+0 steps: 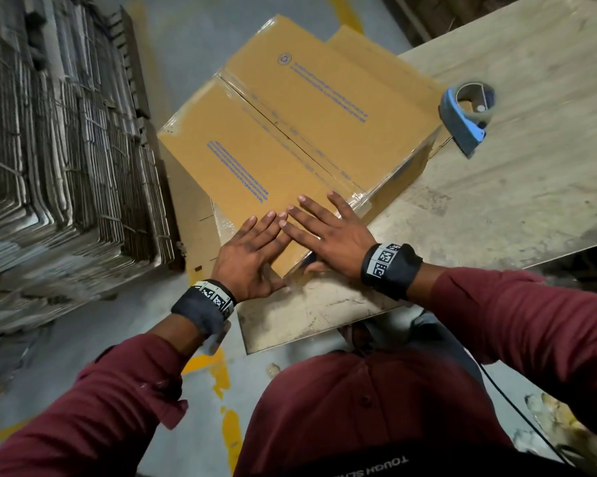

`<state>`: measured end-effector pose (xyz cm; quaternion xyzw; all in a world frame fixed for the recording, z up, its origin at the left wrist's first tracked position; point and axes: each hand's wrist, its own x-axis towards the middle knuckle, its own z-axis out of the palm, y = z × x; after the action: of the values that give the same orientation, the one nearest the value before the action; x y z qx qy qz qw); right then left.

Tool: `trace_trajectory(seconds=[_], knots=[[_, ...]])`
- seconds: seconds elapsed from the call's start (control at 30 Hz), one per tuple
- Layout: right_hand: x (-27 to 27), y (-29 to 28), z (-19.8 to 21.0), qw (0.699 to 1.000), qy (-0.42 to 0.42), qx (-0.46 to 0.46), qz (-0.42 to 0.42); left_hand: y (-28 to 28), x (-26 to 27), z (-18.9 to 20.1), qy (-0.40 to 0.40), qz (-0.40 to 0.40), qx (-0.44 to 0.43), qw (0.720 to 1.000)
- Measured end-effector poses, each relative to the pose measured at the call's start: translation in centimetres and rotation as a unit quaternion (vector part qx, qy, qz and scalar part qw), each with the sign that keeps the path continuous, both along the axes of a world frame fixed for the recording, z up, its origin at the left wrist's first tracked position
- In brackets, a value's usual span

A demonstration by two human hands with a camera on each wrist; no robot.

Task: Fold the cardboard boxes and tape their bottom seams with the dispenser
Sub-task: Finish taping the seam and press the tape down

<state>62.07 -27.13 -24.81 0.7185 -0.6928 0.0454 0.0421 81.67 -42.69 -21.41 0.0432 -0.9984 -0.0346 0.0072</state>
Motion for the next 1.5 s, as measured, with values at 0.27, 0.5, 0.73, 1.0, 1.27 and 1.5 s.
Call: trace_trajectory(seconds=[0.27, 0.5, 0.73, 1.0, 1.27, 1.5], knots=[[0.6, 0.1, 0.4, 0.999, -0.006, 0.033, -0.021, 1.5, -0.4, -0.2, 0.055, 0.045, 0.035, 0.997], [0.8, -0.2, 0.1, 0.999, -0.027, 0.027, -0.032, 2.3, -0.6, -1.1, 0.073, 0.084, 0.065, 0.992], [0.8, -0.2, -0.4, 0.999, -0.03, -0.024, -0.025, 1.3, -0.5, 0.9, 0.049, 0.063, 0.096, 0.992], [1.2, -0.3, -0.2, 0.997, -0.046, -0.046, -0.037, -1.3, 0.5, -0.7, -0.027, -0.031, 0.014, 0.999], [0.9, 0.0, -0.5, 0.997, -0.047, -0.067, -0.019, 0.4, 0.8, 0.1, -0.012, -0.013, -0.026, 1.0], [2.8, -0.2, -0.6, 0.995, -0.065, -0.07, 0.002, -0.2, 1.8, 1.3, -0.021, 0.002, 0.016, 1.0]])
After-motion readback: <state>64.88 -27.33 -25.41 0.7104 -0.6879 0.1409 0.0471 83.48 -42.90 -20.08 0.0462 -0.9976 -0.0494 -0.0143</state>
